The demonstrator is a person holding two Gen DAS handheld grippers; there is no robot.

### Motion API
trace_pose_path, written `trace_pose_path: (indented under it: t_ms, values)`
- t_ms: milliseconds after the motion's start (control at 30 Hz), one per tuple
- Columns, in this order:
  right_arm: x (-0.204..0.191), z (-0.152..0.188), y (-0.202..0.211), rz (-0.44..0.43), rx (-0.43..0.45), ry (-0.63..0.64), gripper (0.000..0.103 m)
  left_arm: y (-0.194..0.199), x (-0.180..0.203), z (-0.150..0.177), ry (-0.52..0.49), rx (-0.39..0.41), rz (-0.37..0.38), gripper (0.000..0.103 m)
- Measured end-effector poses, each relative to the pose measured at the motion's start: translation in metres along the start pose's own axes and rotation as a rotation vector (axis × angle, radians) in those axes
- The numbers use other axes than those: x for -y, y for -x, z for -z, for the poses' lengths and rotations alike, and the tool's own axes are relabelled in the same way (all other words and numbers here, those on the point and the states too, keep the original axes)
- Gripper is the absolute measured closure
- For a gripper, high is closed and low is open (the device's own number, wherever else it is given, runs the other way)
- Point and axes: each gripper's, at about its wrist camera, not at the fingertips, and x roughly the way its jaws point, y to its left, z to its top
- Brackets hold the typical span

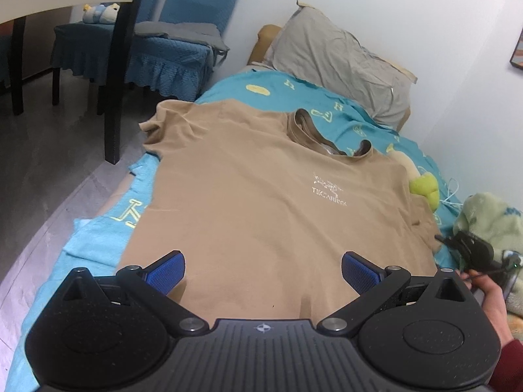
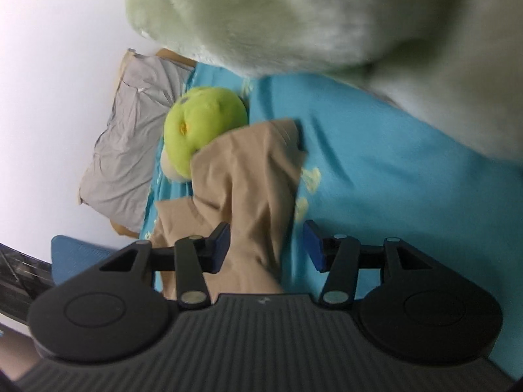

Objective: Fold clothes
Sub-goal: 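Grasp the shirt sleeve near the green plush with the right gripper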

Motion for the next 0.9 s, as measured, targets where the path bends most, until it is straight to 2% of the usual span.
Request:
trace_pose_path:
  t_ms: [133, 400, 467, 500, 533, 600, 667, 833, 900]
  values:
    - [-0.004, -0.002, -0.023, -0.05, 0.002, 0.016, 0.049, -0.012, -0.003, 0.003, 0.039, -0.026, 0.027, 0.0]
    - [-0.03, -0.004, -0.049, 0.013, 0.001, 0.15, 0.049, -0.03, -0.004, 0.008, 0.04, -0.054, 0.019, 0.0]
    - [-0.038, -0.002, -0.051, 0.027, 0.002, 0.212, 0.063, -0.031, -0.002, 0.009, 0.02, -0.047, 0.019, 0.0]
    - [-0.042, 0.0, -0.05, 0.034, 0.007, 0.257, 0.09, -0.032, -0.002, 0.01, 0.009, -0.044, 0.018, 0.0]
    - [-0.048, 0.003, -0.048, 0.042, 0.016, 0.303, 0.095, -0.032, -0.001, 0.01, -0.001, -0.041, 0.018, 0.0]
    - [-0.056, 0.006, -0.039, 0.05, 0.041, 0.376, 0.097, -0.033, 0.0, 0.011, -0.012, -0.048, 0.001, 0.0]
    - [-0.055, 0.0, -0.02, 0.053, 0.077, 0.375, 0.097, -0.033, 0.0, 0.012, -0.016, -0.052, -0.005, 0.0]
    - [-0.048, 0.005, 0.014, 0.064, 0.12, 0.32, 0.098, -0.024, -0.001, 0.012, -0.003, -0.052, 0.005, 0.0]
    - [-0.035, -0.003, 0.023, 0.051, 0.091, 0.236, 0.097, -0.018, -0.001, 0.012, -0.003, -0.042, 0.013, 0.0]
